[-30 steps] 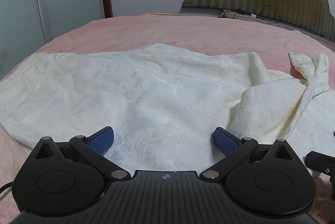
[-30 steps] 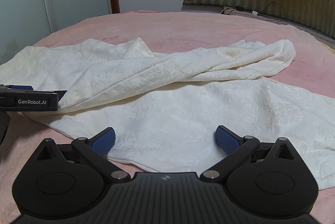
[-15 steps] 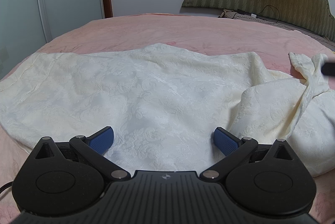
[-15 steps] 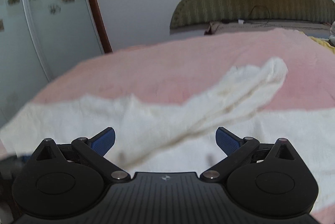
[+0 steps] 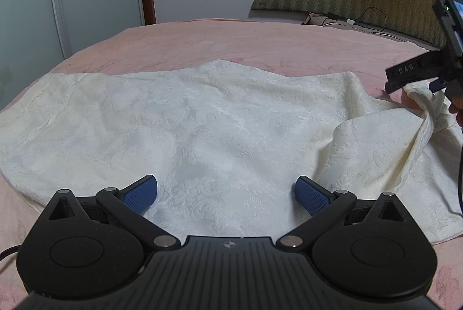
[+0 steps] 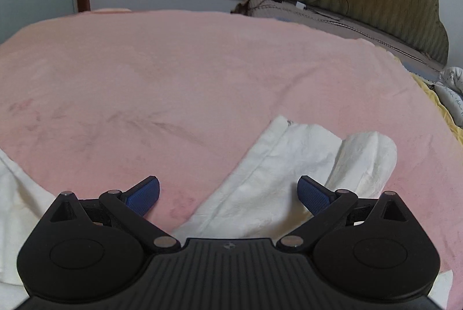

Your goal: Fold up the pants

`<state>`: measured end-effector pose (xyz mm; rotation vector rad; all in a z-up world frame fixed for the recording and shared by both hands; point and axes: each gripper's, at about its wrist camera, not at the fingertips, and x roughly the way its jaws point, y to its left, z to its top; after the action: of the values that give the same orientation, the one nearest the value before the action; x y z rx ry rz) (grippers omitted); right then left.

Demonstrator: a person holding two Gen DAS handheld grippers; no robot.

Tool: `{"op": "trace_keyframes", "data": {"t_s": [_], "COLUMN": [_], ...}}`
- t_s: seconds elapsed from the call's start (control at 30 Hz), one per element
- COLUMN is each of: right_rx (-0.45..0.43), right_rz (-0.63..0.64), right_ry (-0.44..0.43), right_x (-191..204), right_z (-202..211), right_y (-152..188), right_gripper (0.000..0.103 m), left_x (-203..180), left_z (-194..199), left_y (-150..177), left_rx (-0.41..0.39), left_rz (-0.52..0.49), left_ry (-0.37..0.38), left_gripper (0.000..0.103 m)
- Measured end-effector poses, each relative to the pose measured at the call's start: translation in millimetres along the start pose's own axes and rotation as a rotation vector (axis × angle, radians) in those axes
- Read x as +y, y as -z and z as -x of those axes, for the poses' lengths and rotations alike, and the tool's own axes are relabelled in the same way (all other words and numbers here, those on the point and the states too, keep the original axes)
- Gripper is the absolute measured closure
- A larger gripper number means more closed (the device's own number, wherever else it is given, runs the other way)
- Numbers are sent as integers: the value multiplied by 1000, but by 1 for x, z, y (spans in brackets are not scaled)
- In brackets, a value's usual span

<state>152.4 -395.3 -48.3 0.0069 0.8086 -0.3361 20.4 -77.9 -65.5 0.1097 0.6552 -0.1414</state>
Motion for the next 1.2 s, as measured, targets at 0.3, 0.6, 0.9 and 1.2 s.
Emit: {"op": "trace_keyframes", "data": {"t_s": [0.3,0.6,0.9,1.2], "right_rx": [-126,-220,-188,-118], "right_rz": [-26,-451,-981,-1001], "right_ry": [341,180,-239,-419], "right_x": [-39,-116,-187,-192], "right_z": [28,70,63,45], "right_y": [33,65,109,110], "right_gripper": [6,6,6,5], "left_x": [2,1,0,6], "left_z": [0,0,0,45], "left_y": [0,0,-1,-8], "left_rx": [5,6,6,-270], "left_rz": [12,9,11,-83], "left_ry": [13,14,16,255], "left_gripper": [0,0,0,1]}}
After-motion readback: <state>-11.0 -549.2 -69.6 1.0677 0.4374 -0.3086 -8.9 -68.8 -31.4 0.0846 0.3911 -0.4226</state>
